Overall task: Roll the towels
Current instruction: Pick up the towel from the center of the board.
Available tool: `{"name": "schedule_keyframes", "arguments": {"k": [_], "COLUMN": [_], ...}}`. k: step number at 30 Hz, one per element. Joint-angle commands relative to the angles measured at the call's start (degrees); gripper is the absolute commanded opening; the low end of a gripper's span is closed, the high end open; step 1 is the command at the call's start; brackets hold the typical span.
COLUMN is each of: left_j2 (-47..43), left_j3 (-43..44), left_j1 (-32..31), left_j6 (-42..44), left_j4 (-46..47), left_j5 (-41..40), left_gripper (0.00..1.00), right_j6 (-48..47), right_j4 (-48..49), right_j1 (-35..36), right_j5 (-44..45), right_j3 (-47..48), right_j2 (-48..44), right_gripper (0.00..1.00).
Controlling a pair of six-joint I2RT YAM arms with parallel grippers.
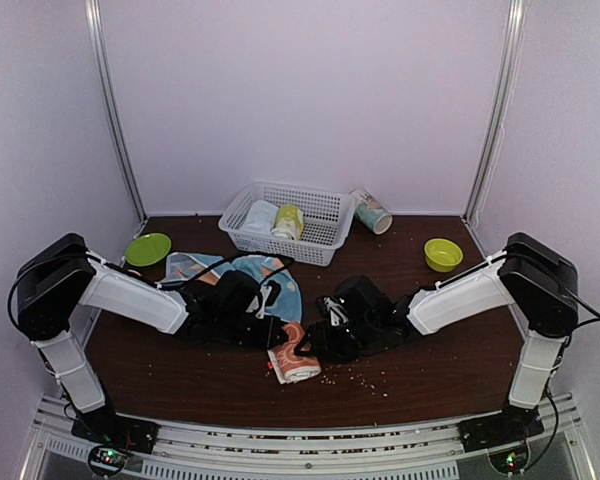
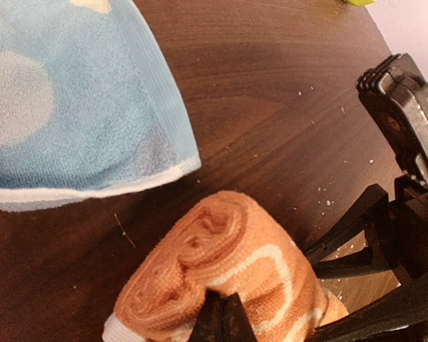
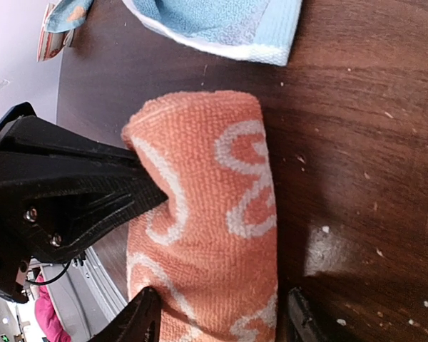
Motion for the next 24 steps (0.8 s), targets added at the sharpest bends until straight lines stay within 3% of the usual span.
{"name": "schedule_keyframes", "arguments": {"k": [1, 8, 17, 22, 24], "left_j2": [0.1, 0.0, -3.2, -7.0, -8.9], "left_j3": [-3.1, -5.0, -5.0, -5.3, -5.7], "left_j1": [0.3, 0.3, 0.3, 0.3, 0.3], "left_j6": [-0.7, -1.1, -0.6, -0.1, -0.1], "left_j4": [-1.0, 0.3, -2.6, -6.1, -7.4], "left_j5": [-0.8, -0.7, -0.9, -1.1, -1.4], "left_gripper": [0.00, 0.00, 0.01, 0.28, 0.34], "right_j6": [1.0, 0.6, 1.2, -2.3, -4.0], "right_j4": [0.0, -3.8, -6.9, -14.4, -18.1], "right_j1": [0.6, 1.8, 2.5, 3.1, 3.6], "right_j5": [-1.6, -1.7, 1.0, 6.7, 9.5], "right_j3": [2.0, 5.4, 7.0, 9.6, 11.1], "right_j2": [2.4, 5.4, 6.8, 5.4, 4.9], "right_gripper": [0.60, 0.56, 0.18, 0.11, 0.11]}}
